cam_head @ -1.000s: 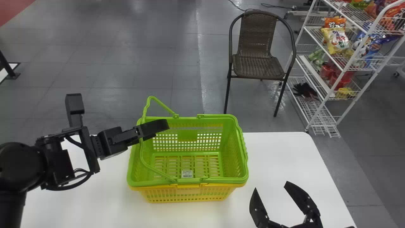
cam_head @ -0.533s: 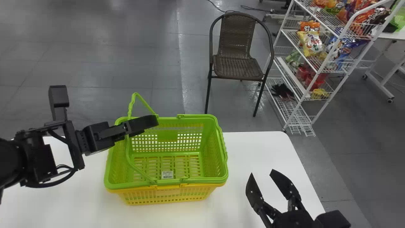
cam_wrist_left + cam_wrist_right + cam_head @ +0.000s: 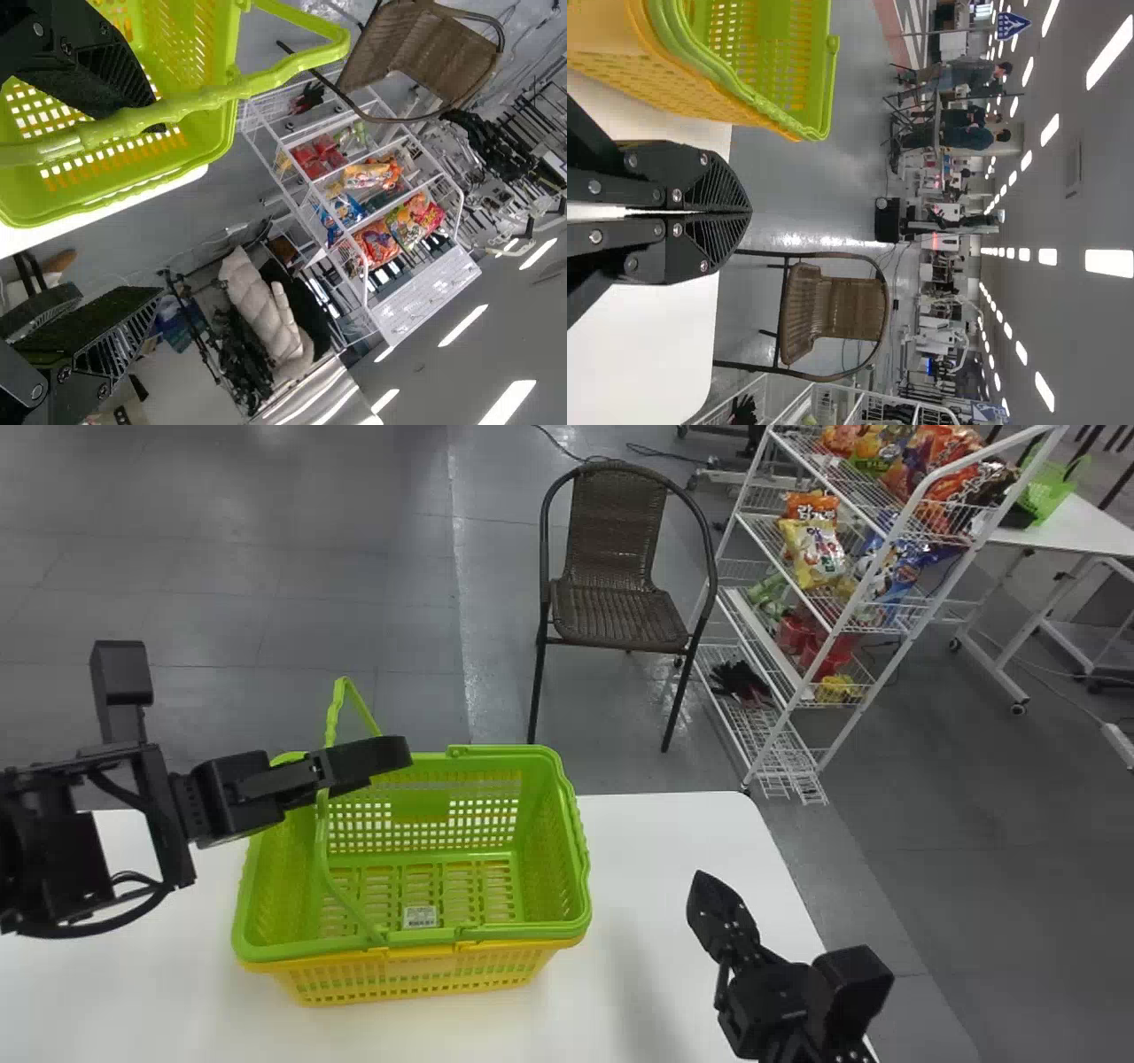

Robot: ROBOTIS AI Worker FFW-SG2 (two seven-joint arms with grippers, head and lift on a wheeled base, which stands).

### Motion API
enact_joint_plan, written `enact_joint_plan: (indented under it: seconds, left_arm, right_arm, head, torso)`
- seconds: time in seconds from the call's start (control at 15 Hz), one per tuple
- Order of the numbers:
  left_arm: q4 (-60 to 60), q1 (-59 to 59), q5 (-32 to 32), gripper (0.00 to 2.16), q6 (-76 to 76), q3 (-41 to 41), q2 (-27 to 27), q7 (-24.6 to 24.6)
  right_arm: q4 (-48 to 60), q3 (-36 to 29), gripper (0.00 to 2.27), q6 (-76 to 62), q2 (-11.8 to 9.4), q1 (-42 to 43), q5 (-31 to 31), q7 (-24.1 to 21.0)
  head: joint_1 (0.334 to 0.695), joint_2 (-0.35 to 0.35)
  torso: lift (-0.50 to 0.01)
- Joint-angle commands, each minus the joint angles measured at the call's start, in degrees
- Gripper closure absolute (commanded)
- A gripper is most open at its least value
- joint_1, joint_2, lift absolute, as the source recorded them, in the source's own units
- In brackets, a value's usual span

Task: Grasp handle with right gripper to insert into left gripper then lift and swing left to center

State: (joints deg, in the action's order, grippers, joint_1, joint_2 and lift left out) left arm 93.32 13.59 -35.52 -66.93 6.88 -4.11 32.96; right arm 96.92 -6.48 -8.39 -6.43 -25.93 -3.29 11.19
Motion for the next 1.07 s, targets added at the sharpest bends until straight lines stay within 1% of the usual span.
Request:
enact_joint_plan:
  seconds: [0.0, 0.13, 0.27, 0.4, 0.53, 1.0]
  left_arm:
    - [-0.33, 0.03, -0.07, 0.18, 0.17, -0.37, 0.07, 0.00]
    - [-0.42, 0.12, -0.07, 0.18, 0.17, -0.46, 0.07, 0.00]
    - [-1.03, 0.47, 0.02, 0.18, 0.17, -0.46, 0.07, 0.00]
    - [-2.00, 1.09, 0.02, 0.18, 0.17, -0.37, 0.07, 0.18]
    - [-2.53, 1.61, 0.02, 0.18, 0.52, -0.46, -0.02, 0.35]
    - [-5.34, 3.37, 0.19, 0.18, 1.58, -0.81, 0.07, 0.70]
  right_arm:
    - [-2.44, 0.15, 2.10, 0.97, -0.16, 2.72, 1.62, -0.20]
    - [-4.11, 1.03, 2.10, 2.56, -0.34, 5.10, 3.56, -0.38]
    - [-5.51, 2.35, 2.10, 3.96, -1.30, 7.12, 4.35, -1.08]
    - [-6.30, 3.14, 2.10, 5.19, -1.48, 8.53, 5.58, -1.08]
    - [-7.10, 4.46, 2.10, 5.90, -2.10, 9.67, 6.11, -1.08]
    - [-12.02, 7.27, 2.10, 5.72, -2.71, 13.97, 8.57, -1.78]
  head:
    - [0.695, -0.236]
    - [0.695, -0.239]
    - [0.695, -0.235]
    - [0.695, -0.229]
    - [0.695, -0.217]
    - [0.695, -0.190]
  torso:
    - [0.000]
    - [0.000]
    - [0.000]
    - [0.000]
    - [0.000]
    - [0.000]
